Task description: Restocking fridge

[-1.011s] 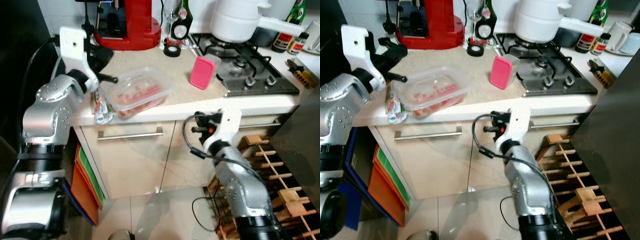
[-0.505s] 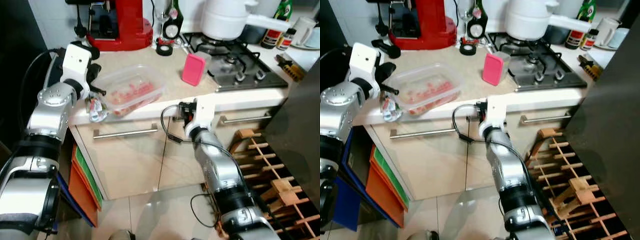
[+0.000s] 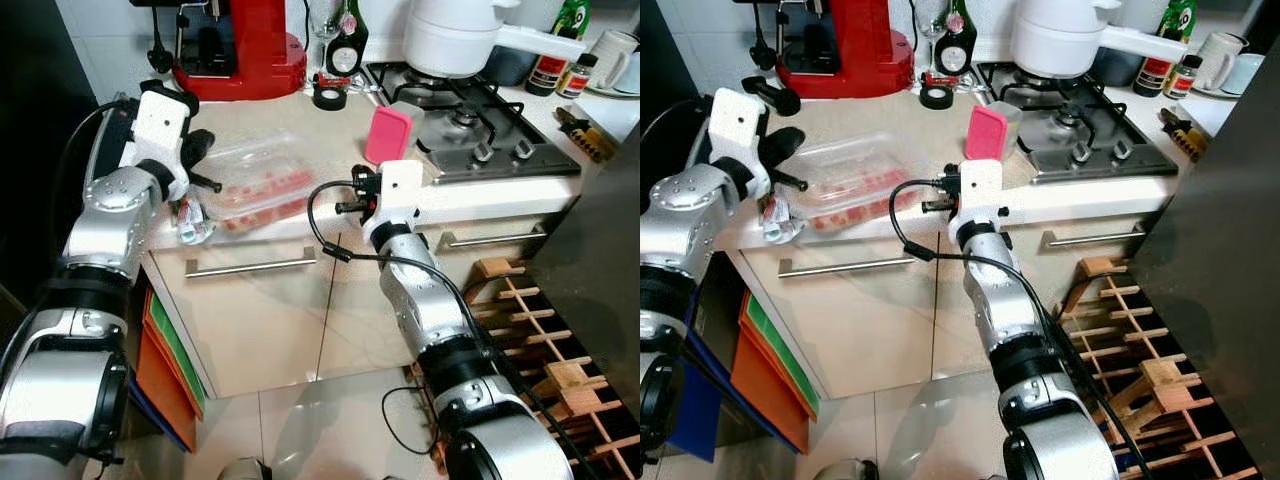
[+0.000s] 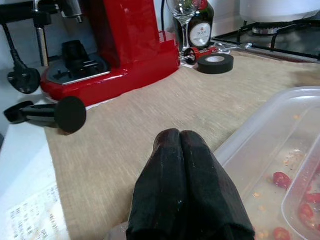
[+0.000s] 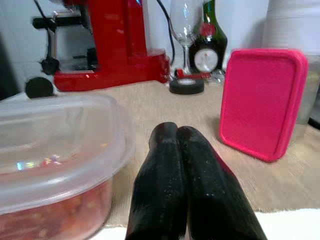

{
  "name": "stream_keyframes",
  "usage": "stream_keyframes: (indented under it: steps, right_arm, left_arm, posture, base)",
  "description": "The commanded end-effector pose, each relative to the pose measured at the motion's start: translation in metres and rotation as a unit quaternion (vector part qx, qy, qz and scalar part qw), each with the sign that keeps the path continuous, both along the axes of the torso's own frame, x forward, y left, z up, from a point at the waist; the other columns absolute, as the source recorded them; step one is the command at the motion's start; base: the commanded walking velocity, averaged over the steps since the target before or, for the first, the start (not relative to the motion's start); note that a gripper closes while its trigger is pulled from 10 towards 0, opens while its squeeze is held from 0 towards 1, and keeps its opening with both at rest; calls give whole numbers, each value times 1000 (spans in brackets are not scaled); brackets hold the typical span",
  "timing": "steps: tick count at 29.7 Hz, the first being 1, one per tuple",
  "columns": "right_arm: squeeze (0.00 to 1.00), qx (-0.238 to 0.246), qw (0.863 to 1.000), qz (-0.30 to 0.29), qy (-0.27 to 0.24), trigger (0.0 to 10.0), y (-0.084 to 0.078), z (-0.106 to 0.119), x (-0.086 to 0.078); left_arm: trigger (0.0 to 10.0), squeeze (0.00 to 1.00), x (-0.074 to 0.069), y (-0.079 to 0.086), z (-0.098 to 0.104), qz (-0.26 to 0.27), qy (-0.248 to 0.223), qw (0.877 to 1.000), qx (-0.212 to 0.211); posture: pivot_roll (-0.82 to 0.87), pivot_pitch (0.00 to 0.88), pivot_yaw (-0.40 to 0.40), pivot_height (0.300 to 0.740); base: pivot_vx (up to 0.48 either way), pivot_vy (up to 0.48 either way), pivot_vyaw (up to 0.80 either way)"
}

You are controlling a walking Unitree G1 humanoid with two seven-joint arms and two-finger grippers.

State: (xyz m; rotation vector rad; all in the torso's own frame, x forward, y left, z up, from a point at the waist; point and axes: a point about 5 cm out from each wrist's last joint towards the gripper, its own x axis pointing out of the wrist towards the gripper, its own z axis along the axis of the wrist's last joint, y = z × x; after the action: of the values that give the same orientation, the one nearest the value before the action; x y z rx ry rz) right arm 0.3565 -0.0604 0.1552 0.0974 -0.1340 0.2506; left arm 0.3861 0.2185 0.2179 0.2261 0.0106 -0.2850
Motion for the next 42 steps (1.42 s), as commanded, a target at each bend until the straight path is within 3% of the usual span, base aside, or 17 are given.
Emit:
stream_keyframes:
  steps: [1, 8, 12, 20, 28, 34, 36, 42]
  right_arm:
    - [0, -3, 1000, -8, -6, 10000, 1, 3, 5]
    - [0, -17, 1000, -8, -16, 10000, 12, 10, 15]
    - [0, -25, 999, -3, -27, 10000, 19, 17, 18]
    - [0, -57, 998, 3, -26, 10000, 28, 22, 25]
    - [0, -110, 993, -19, -31, 10000, 21, 28, 33]
    - [0, -25, 999, -7, -43, 10000, 19, 45, 36]
    - [0, 22, 999, 7, -40, 10000, 18, 40, 29]
    - [0, 65, 997, 16, -35, 10000, 17, 36, 8]
  left_arm:
    - [10000, 0, 1, -9, 6, -15, -3, 1000, -17]
    - [10000, 0, -5, -29, 32, -52, -38, 997, -53]
    - [10000, 0, -8, -33, 41, -57, -50, 995, -57]
    - [10000, 0, -16, -14, 41, -25, -39, 998, -43]
    - [10000, 0, -20, -9, 42, -17, -35, 998, -50]
    - [10000, 0, -24, -9, 37, -10, -29, 998, -46]
    - [10000, 0, -24, -8, 32, -2, -22, 999, -44]
    - [10000, 0, -26, -7, 22, 6, -11, 999, -47]
  posture:
    - [92, 35, -17, 740]
    - [107, 36, -19, 740]
    - [120, 37, -25, 740]
    - [137, 41, -34, 740]
    - [146, 44, -39, 740]
    - [144, 55, -47, 740]
    - [134, 54, -43, 740]
    - [104, 36, -35, 740]
  base:
    - [0, 0, 0]
    - [0, 0, 0]
    - [0, 0, 0]
    - [0, 0, 0]
    - [0, 0, 0]
    - [0, 0, 0]
    - [0, 0, 0]
    - [0, 0, 0]
